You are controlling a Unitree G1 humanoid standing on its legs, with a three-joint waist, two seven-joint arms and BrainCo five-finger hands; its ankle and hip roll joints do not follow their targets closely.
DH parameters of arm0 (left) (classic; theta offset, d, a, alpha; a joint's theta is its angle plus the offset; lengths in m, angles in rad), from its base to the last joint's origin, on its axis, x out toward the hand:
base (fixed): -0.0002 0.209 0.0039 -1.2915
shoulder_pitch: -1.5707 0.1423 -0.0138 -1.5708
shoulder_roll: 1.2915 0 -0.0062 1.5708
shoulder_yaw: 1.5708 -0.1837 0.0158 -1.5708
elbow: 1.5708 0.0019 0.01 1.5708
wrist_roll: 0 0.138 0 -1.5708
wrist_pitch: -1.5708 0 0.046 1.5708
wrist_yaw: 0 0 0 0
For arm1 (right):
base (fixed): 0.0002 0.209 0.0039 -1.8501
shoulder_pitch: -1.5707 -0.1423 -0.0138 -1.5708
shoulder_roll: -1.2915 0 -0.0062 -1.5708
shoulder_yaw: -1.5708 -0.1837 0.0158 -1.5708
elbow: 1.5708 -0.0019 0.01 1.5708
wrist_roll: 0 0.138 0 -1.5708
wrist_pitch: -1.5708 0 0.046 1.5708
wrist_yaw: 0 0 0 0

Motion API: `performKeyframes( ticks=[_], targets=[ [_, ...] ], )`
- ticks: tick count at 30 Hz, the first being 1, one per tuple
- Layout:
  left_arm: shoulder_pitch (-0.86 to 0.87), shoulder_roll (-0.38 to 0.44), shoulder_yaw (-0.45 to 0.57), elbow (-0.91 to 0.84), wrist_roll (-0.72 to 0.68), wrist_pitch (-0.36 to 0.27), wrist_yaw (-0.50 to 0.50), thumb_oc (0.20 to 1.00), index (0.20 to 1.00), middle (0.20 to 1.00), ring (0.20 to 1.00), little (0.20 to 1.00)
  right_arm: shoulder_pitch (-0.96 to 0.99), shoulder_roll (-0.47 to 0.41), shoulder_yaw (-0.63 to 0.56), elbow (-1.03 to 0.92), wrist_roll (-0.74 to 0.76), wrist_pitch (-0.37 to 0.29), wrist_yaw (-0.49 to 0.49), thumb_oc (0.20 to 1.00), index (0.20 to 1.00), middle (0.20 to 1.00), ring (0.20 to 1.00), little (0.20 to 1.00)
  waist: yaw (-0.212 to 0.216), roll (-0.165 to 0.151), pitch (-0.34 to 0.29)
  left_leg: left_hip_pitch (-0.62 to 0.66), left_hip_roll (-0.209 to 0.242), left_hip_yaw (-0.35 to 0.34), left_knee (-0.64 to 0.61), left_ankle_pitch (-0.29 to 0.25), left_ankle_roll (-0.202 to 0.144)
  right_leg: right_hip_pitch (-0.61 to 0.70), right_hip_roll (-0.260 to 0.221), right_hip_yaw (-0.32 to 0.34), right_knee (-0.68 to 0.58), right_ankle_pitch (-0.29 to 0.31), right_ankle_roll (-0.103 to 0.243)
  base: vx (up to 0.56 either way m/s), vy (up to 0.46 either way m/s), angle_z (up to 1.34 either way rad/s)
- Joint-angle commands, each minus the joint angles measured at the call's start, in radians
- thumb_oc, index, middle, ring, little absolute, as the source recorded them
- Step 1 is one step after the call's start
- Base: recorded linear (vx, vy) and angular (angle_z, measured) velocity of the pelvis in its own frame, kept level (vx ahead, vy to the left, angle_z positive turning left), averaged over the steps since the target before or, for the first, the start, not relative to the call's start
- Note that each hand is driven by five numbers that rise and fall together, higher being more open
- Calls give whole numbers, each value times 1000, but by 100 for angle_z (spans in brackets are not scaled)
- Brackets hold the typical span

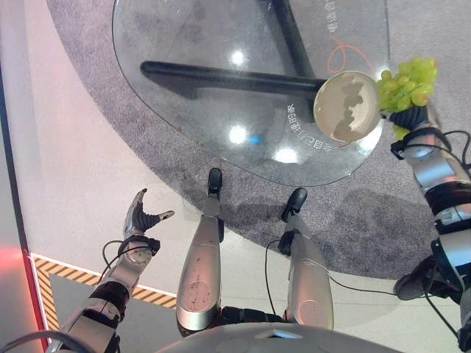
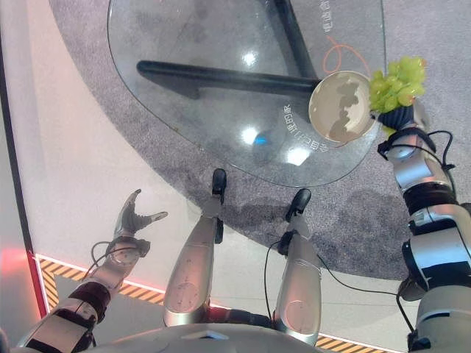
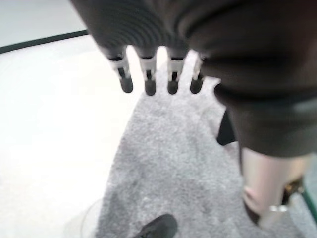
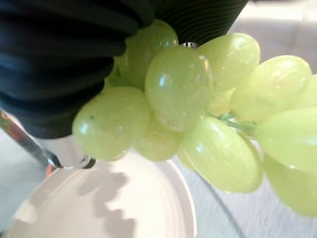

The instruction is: Pick up fruits into the plate

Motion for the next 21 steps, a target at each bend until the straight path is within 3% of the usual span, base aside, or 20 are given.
performKeyframes(
  ticks=[1,15,16,17,18,19,20,21],
  targets=[
    [64,44,-28,-26,-10,-28,51,1000,1000,1000,1000,1000,-53,-121,71,1,-90,45,-70,200,200,200,200,200,0,21,-21,-47,-142,-29,74,-106,62,-76,77,-2,189,-139,-42,44,7,6],
    [93,77,-81,-126,-24,-12,84,1000,1000,1000,1000,1000,-178,-111,146,153,-100,143,-100,200,200,200,200,200,31,91,-21,-236,-171,-40,165,-104,82,-274,60,19,293,-152,-56,45,15,8],
    [106,76,-88,-126,-24,-12,84,1000,1000,1000,1000,1000,-165,-108,149,157,-99,145,-100,200,200,200,200,200,30,90,-21,-207,-173,-40,172,-139,79,-252,58,34,311,-188,-48,31,36,7],
    [100,76,-83,-130,-22,-15,84,1000,1000,1000,1000,1000,-179,-106,143,189,-105,147,-95,1000,1000,1000,1000,1000,35,102,-21,-246,-175,-41,175,-107,85,-287,57,21,307,-158,-58,96,6,9],
    [115,74,-89,-129,-24,-16,81,1000,1000,1000,1000,1000,-168,-102,146,202,-107,141,-92,1000,1000,1000,1000,1000,35,103,-21,-218,-177,-42,181,-141,83,-267,56,37,323,-193,-50,-43,69,9],
    [109,73,-85,-131,-23,-20,78,1000,1000,1000,1000,1000,-185,-104,145,225,-117,132,-83,1000,1000,1000,1000,1000,39,111,-21,-250,-176,-40,176,-107,88,-294,55,23,307,-158,-59,90,13,9],
    [124,70,-97,-131,-16,-22,87,1000,1000,1000,1000,1000,-177,-96,156,244,-131,127,-77,1000,1000,1000,1000,1000,40,115,-21,-223,-179,-39,185,-142,85,-274,50,38,327,-195,-51,18,37,5],
    [126,70,-98,-133,-11,-24,94,1000,1000,1000,1000,1000,-179,-96,159,249,-141,123,-77,1000,1000,1000,1000,1000,41,117,-21,-224,-179,-38,186,-142,86,-276,49,38,329,-195,-51,88,4,1]
  ],
)
